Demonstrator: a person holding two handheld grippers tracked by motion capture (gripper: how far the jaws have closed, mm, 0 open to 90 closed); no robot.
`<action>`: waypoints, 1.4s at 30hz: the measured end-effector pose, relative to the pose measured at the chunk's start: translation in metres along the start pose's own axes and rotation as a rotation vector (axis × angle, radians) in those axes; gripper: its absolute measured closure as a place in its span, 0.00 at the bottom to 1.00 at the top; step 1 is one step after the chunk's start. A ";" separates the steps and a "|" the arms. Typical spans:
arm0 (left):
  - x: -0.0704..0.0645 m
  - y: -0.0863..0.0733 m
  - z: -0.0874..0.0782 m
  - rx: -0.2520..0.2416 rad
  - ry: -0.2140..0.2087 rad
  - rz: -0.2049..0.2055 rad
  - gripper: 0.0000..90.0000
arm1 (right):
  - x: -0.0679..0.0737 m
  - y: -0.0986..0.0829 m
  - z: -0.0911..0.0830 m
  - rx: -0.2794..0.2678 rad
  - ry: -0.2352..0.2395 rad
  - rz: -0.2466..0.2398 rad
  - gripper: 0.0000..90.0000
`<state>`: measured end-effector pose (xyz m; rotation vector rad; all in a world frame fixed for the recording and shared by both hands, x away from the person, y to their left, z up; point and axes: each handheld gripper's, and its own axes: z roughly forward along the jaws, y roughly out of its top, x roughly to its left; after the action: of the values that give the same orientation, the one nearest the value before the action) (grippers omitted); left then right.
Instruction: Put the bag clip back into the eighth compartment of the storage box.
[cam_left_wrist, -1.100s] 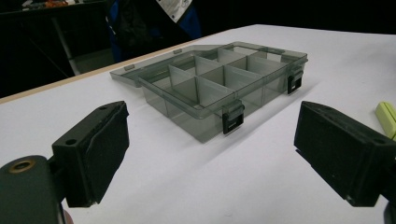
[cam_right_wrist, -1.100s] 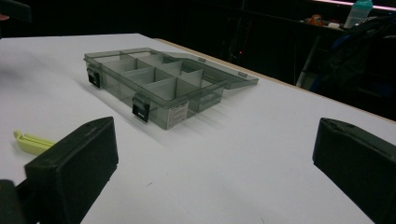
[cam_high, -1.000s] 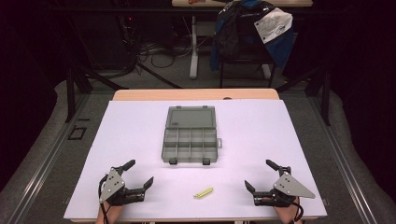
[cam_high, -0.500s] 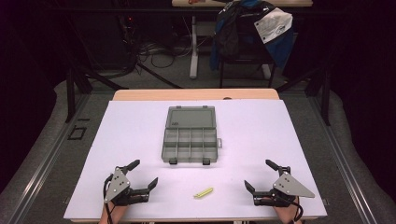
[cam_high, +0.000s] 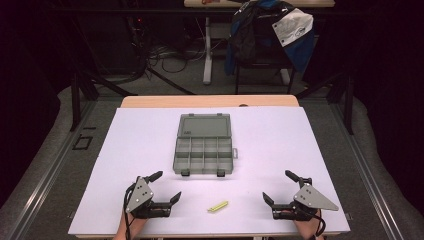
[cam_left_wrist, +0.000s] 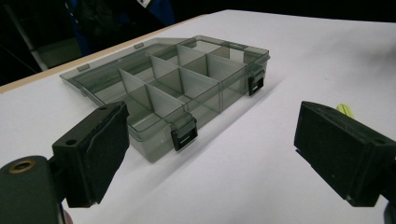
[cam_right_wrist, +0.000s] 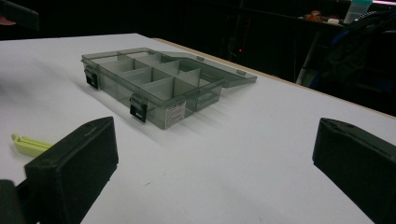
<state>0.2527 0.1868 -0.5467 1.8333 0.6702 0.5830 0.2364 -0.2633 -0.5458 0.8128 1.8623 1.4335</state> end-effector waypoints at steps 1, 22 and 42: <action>0.000 0.002 0.002 0.013 -0.013 -0.010 0.12 | 0.000 0.000 0.000 0.003 -0.003 0.000 0.00; -0.021 0.031 0.026 0.086 -0.101 0.001 0.12 | -0.001 0.000 0.000 0.021 0.008 0.006 0.00; -0.038 0.049 0.042 0.191 -0.156 0.030 0.12 | 0.000 0.001 0.001 0.039 0.015 0.003 0.00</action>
<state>0.2618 0.1190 -0.5172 2.0462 0.6109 0.4016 0.2379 -0.2627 -0.5449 0.8259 1.9063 1.4122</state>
